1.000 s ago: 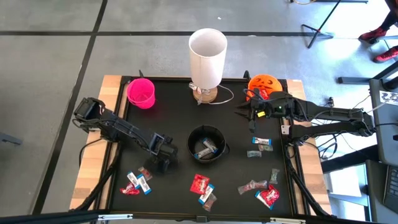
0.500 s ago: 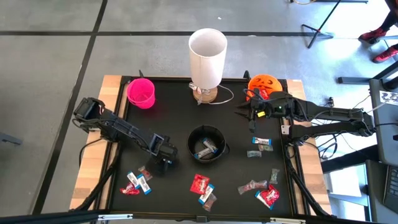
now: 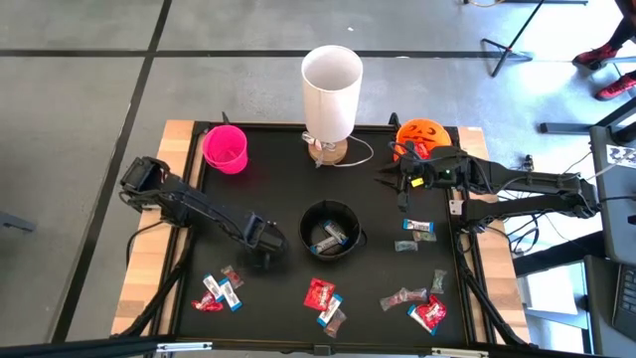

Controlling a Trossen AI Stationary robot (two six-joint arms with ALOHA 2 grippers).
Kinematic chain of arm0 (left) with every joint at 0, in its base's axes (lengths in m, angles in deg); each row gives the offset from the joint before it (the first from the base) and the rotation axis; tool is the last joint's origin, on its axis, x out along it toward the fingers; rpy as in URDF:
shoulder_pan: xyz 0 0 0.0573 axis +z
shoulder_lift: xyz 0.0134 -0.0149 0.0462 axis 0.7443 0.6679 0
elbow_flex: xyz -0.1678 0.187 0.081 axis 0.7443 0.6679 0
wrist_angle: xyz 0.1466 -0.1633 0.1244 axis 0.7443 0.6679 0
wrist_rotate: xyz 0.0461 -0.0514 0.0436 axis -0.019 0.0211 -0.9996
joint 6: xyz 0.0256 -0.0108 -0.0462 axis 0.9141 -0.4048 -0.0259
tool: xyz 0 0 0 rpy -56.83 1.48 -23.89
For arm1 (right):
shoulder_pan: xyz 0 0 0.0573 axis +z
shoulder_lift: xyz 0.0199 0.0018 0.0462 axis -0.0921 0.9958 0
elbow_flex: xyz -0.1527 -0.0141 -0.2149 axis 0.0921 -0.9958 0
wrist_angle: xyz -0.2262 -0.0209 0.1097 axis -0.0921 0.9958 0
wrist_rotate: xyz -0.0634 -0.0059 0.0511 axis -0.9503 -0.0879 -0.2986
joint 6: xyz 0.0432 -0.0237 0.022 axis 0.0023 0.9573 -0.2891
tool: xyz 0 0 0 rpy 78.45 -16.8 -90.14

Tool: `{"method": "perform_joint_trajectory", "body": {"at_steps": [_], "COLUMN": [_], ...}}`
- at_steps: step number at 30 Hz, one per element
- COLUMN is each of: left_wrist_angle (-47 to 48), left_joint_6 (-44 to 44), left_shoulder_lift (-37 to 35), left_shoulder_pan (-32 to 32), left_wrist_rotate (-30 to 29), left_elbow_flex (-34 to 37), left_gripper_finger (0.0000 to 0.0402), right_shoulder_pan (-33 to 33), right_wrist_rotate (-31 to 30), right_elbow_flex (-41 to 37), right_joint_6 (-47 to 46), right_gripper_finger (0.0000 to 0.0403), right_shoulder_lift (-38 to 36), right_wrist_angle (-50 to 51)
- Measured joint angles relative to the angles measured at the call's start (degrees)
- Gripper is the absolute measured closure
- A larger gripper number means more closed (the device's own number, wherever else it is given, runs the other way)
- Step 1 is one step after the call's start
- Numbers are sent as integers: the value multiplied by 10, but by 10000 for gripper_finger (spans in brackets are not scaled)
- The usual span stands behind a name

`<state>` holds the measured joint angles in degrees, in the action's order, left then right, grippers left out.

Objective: Sort candy
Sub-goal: Put the white chocolate into the black bucket, then put the red gummy into the pink bucket

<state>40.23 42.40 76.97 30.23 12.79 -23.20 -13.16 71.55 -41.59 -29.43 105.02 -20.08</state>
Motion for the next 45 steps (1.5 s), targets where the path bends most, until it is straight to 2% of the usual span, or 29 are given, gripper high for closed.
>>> {"method": "perform_joint_trajectory", "body": {"at_steps": [5, 9, 14, 19, 21, 24, 28, 31, 34, 39, 45], "left_wrist_angle": [89, 90, 20, -118, -217, -341, -405, -407, -394, -387, -343], "left_joint_6": [-14, -42, -42, 11, 32, 99, 156, 167, 145, 123, 119], "left_shoulder_lift": [-22, -65, -107, -124, -124, -117, -93, -77, -52, -22, -39], "left_shoulder_pan": [2, 7, 4, 3, 4, 6, 11, 25, 43, 69, 76], "left_wrist_rotate": [-69, -103, -177, -235, -226, -179, -160, -170, -149, -124, -129], "left_elbow_flex": [-52, -84, -166, -216, -222, -223, -222, -222, -222, -222, -222], "left_gripper_finger": [319, 318, 317, 317, 316, 316, 316, 315, 298, 237, 171], "right_shoulder_pan": [0, 0, 0, 0, 0, 0, 0, 0, 0, 0, 0], "right_wrist_rotate": [0, 0, 0, 0, 0, 0, 0, 0, 0, 0, 0], "right_elbow_flex": [0, 0, 0, 0, 0, 0, 0, 0, 0, 0, 0], "right_joint_6": [0, 0, 0, 0, 0, 0, 0, 0, 0, 0, 0], "right_gripper_finger": [304, 304, 304, 304, 304, 304, 304, 304, 304, 304, 304], "right_shoulder_lift": [0, 0, 0, 0, 0, 0, 0, 0, 0, 0, 0], "right_wrist_angle": [-1, -1, -12, -31, -34, -34, -35, -35, -35, -35, -24]}}
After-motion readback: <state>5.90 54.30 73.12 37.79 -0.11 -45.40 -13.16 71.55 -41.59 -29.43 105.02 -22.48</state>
